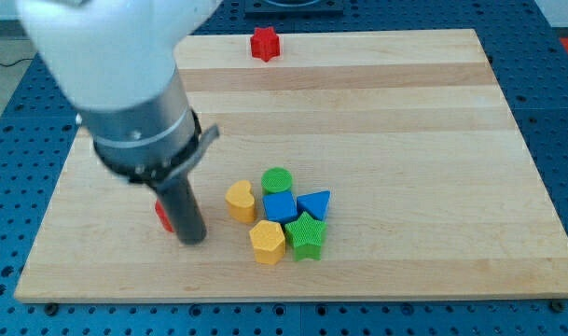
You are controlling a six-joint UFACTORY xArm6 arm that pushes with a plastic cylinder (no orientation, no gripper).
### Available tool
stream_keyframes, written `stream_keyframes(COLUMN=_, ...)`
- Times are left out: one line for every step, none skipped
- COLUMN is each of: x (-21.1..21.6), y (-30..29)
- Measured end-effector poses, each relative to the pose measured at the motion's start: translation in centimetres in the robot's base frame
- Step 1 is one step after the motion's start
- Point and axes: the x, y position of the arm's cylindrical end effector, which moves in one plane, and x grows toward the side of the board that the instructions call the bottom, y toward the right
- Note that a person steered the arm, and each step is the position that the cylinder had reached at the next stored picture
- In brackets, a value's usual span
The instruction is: Push the red circle into the red star
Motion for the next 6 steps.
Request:
stream_keyframes(x=-5.2, y=2.3)
stream_keyframes(x=-6.1, y=2.4)
stream_keyframes(x=-3.2, y=2.4)
stream_keyframes(x=-0.4, y=2.4)
stream_keyframes(x=2.6, y=1.7)
stream_keyframes(x=2.0, y=-3.4)
